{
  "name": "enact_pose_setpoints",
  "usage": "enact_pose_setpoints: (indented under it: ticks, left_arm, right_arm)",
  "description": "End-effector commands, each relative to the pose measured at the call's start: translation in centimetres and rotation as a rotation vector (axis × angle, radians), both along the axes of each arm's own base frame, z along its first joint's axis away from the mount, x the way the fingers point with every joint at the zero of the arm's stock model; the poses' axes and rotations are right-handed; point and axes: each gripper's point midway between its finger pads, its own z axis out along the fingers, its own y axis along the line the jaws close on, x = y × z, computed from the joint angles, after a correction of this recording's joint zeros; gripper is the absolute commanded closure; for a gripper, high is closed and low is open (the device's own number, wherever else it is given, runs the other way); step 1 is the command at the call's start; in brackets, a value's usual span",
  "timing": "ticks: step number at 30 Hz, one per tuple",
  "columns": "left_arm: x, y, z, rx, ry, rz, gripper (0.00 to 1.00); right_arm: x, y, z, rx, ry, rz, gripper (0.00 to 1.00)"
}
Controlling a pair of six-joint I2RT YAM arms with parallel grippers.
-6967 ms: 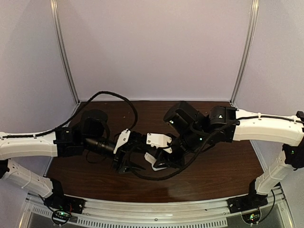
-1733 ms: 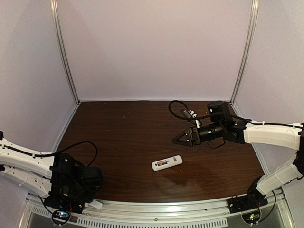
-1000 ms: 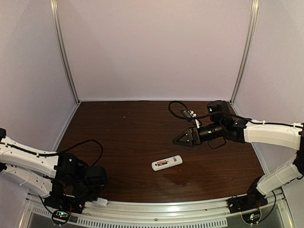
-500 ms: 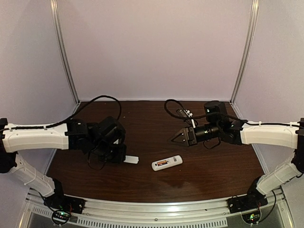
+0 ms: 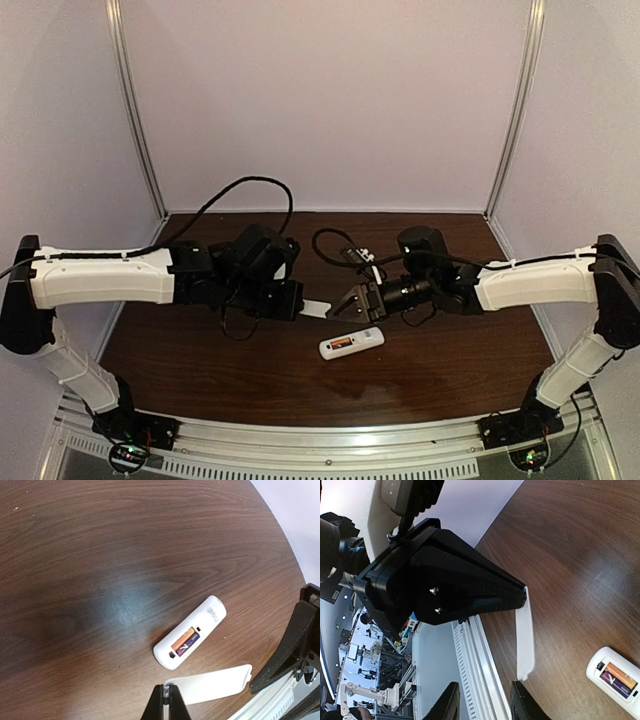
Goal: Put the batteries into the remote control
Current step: Pass from the left arm to the right
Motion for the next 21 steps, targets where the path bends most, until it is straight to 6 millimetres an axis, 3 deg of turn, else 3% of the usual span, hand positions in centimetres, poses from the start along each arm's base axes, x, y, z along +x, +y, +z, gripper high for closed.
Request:
enact_pose_setpoints:
  ticks: [1,10,16,21]
  left_arm:
    - [0.7,-2.0,2.0,-0.073,-0.047,-0.034,1.0]
    - [0.8,-1.8,2.5,-0.09,-0.065,-0.031,1.0]
    - [0.8,-0.7,2.5,-0.073,-0.075,-0.004,1.0]
    - [1.0,-0.8,2.9,-0.083,-0.083,-0.006,1.0]
  right_arm:
    - [1.6,1.1,1.5,0.018,-0.073,-0.03,0.65]
    - [2.4,1.0,1.7,-0.027,-0.116,-0.048,0.72]
    - [2.3,-1.0,3.1,-0.04,-0.143,-0.08,0.63]
    - [3.1,-2.4,1.5,-0.105,-0.129,-0.123,0.61]
